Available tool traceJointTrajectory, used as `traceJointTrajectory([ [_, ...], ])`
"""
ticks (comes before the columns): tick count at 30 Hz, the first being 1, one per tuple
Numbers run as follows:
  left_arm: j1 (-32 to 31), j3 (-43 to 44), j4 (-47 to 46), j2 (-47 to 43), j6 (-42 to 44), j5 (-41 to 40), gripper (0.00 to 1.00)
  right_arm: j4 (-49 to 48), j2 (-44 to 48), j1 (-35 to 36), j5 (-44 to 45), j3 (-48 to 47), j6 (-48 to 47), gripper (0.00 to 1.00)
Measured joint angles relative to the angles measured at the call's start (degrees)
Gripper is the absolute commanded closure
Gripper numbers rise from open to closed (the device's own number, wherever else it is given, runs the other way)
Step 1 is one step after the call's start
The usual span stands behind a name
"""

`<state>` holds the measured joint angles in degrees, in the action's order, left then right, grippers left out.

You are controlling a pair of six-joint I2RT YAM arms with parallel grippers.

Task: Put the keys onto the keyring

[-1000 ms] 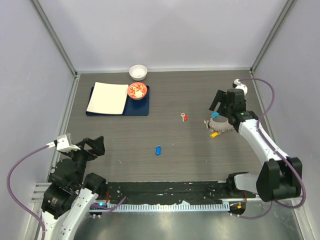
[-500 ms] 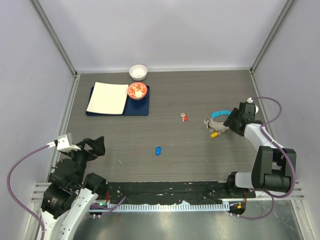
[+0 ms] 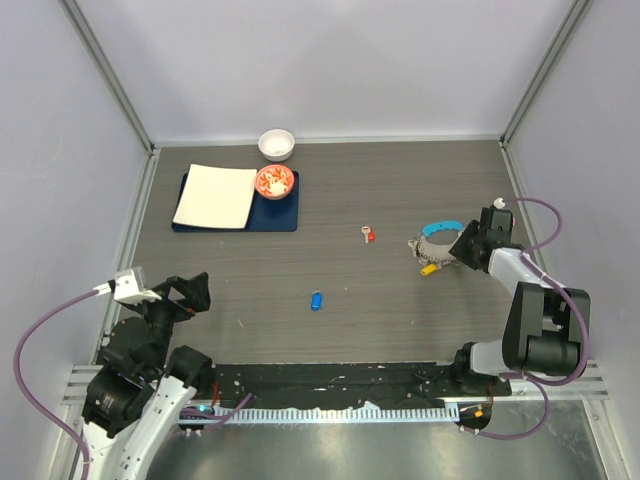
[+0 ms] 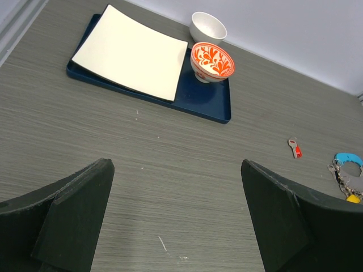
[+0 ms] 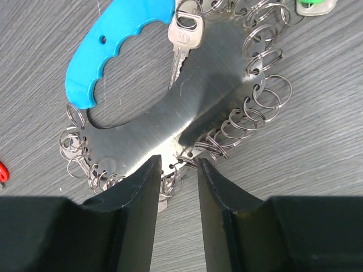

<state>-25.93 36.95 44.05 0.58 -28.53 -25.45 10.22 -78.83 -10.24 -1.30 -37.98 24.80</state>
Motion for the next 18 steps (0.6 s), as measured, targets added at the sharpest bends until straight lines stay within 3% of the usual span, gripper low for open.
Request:
traceJointTrajectory([
  [18, -0.1, 0.0, 0.0, 0.0, 0.0, 0.2, 0.00, -0.8, 0.2, 0.0, 2.5, 1.2, 0.0, 0.60],
])
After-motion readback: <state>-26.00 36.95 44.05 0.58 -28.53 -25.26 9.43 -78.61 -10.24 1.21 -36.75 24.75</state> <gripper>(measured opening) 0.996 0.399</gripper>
